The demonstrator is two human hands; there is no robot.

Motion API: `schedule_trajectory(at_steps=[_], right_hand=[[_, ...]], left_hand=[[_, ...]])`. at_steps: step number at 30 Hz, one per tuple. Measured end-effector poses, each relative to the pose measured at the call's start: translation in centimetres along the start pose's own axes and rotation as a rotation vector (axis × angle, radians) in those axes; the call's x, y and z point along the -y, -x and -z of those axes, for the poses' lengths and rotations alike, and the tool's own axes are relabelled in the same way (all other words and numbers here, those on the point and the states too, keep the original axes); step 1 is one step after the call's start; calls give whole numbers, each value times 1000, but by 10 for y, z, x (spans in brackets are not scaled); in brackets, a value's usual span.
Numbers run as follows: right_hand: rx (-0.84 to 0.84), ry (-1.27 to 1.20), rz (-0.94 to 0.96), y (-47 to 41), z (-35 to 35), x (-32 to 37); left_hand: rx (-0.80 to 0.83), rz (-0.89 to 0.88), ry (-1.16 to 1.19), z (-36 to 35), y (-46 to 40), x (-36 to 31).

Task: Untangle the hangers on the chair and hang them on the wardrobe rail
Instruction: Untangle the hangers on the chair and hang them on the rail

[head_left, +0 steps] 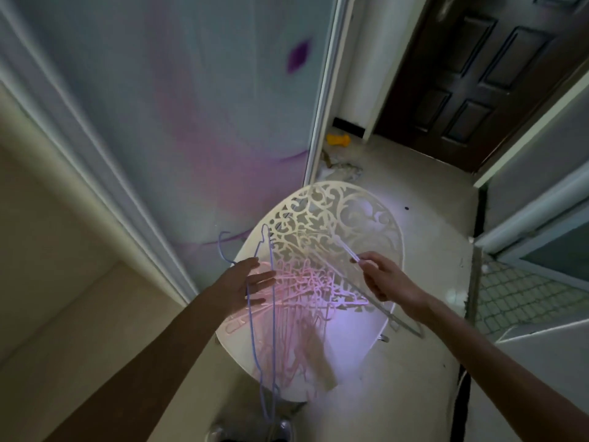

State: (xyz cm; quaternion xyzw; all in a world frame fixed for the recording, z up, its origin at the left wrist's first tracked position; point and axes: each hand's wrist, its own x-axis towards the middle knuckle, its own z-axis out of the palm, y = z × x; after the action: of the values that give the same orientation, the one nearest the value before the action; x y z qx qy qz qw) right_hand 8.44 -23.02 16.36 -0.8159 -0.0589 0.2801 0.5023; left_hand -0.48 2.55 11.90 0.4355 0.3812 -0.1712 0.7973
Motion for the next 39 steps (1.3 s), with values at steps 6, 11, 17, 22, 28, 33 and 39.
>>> schedule_trajectory(at_steps=[6,11,17,22,28,33,39], right_hand=[[214,-61,9,52,-71,47],[283,-151,89,85,-153,78],[259,-293,186,152,-270,111],[390,-246,262,208,-349,117],[588,-128,325,265,-423,143],[532,-88,406,282,-467,169],[511,-97,534,270,-473,210]], left_hand=[[41,-80,92,31,65,-3],[44,-204,256,60,122,-2],[-88,-362,351,143,228,15],[-170,-387,296,219,296,34],[-164,-383,200,285,365,57],[-282,-481,254,324,407,58],[-356,-566,338,361,441,36]])
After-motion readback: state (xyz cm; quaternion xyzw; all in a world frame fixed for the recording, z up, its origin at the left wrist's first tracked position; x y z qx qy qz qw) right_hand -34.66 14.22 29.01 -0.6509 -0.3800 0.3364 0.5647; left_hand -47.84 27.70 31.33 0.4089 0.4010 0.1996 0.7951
